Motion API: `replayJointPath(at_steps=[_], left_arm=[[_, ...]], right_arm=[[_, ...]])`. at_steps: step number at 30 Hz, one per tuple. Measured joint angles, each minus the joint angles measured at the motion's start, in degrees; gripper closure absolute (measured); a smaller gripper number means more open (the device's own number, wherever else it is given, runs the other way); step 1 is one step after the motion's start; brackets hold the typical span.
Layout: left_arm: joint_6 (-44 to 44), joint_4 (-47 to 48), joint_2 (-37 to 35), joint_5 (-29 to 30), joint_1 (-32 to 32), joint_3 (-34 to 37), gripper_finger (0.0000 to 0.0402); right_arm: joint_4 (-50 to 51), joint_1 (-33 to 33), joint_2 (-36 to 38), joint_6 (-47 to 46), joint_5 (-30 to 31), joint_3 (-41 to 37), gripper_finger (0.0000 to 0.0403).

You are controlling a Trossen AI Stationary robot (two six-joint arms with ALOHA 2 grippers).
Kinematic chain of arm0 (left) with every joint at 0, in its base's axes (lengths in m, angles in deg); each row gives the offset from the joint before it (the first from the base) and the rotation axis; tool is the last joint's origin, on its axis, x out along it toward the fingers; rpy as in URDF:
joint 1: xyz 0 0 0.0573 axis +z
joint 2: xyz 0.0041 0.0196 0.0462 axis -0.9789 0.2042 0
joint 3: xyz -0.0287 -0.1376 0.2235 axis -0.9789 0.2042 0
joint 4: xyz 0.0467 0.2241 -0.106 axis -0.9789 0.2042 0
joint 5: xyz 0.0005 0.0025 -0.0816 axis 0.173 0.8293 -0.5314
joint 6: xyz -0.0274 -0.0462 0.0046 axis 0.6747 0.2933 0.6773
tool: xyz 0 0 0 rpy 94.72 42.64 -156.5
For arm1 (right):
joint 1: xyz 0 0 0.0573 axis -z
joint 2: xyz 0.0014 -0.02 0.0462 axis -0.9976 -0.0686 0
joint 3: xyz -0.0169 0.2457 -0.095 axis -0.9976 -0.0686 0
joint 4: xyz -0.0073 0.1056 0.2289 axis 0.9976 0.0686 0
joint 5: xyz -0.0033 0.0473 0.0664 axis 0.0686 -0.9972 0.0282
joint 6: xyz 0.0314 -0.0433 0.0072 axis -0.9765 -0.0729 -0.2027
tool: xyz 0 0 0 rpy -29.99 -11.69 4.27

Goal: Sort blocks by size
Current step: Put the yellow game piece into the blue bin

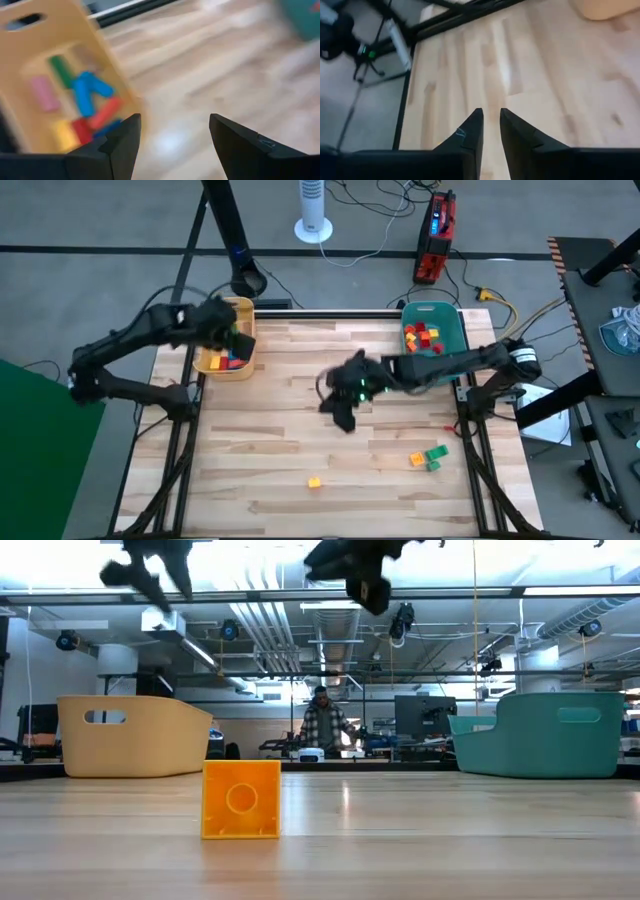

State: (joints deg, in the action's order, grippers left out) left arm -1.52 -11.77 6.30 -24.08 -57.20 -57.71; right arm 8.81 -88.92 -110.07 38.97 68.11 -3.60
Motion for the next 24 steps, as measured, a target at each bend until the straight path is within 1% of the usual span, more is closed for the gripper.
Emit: replayJointPath(at_steps=[3, 7, 10, 12, 13, 15, 17, 20, 24], left_arm=[[8.4, -0.2, -1.2, 4.3, -12.1, -2.1, 0.0184], [18.9, -1.6, -0.6, 13.9, -28.4, -4.1, 0.0191], [22.9, -2.9, 1.4, 22.1, -38.5, -5.2, 0.0193], [24.9, -2.9, 3.2, 27.9, -43.8, -5.7, 0.0194], [25.2, -3.0, 4.2, 30.3, -45.8, -6.0, 0.0194], [25.2, -3.0, 6.1, 33.0, -48.6, -6.6, 0.0194], [24.4, -3.0, 7.9, 33.3, -49.7, -7.0, 0.0194], [22.6, -2.9, 10.3, 32.1, -49.9, -7.2, 0.0194], [19.0, -2.8, 12.6, 31.7, -49.9, -7.7, 0.0194]], right_arm=[[-0.1, -5.0, -0.4, 1.9, 3.1, -0.1, 0.0357], [-0.2, -9.9, -2.0, 3.9, 4.7, -0.1, 0.0368], [0.0, -12.3, -4.1, 2.3, 4.8, 0.0, 0.0365], [1.1, -13.5, -5.8, -1.4, 4.9, 0.3, 0.0353], [1.8, -14.0, -6.7, -3.5, 4.8, 0.5, 0.0343], [2.7, -15.1, -9.0, -6.0, 4.8, 1.3, 0.0318], [2.6, -16.3, -10.8, -5.7, 4.8, 2.5, 0.0287], [2.3, -18.0, -14.1, -0.6, 5.8, 5.1, 0.0234], [2.8, -18.4, -18.7, -0.3, 6.8, 8.7, 0.0167]])
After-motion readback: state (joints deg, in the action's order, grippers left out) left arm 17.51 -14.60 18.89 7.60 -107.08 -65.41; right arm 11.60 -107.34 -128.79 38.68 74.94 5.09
